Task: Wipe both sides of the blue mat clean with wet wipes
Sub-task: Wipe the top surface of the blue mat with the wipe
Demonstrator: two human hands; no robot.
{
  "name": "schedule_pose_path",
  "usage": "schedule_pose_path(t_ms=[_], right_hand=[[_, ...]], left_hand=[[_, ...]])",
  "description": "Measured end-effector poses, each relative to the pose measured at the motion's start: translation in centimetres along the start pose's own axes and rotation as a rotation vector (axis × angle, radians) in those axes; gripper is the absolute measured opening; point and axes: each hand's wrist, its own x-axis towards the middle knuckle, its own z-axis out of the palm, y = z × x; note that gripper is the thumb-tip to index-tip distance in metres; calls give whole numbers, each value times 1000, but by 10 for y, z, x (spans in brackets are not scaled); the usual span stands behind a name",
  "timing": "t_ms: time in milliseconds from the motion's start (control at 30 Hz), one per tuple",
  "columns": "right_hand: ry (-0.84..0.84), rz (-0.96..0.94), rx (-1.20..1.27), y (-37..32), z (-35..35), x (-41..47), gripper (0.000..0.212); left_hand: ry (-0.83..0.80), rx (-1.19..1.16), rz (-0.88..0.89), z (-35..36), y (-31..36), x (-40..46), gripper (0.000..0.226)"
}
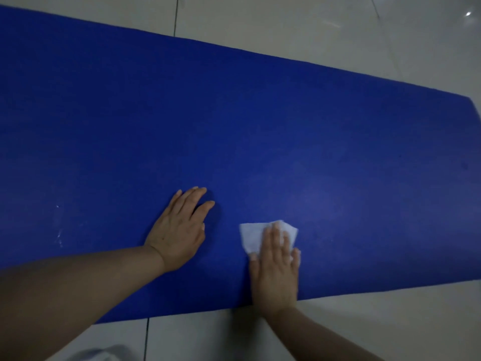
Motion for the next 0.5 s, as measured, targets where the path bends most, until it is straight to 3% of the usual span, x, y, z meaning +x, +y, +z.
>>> schedule_pose_path(t_ms=[133,267,333,400,500], right_hand=[[-3,206,77,37,-5,0,63],[-15,-81,60,5,13,-26,68],[-12,-125,78,7,10,-28,64],[-32,-6,109,25,2,-17,64],[81,239,137,49,-2,-4,68]], left_hand=[[-22,-6,-6,-1,-1,-1,49],[-31,-10,-3,-2,1,0,47],[-35,-4,-7,-3,1,0,47],[-47,12,-15,-3,1,1,47],[-66,20,-34,-4,2,0,49]])
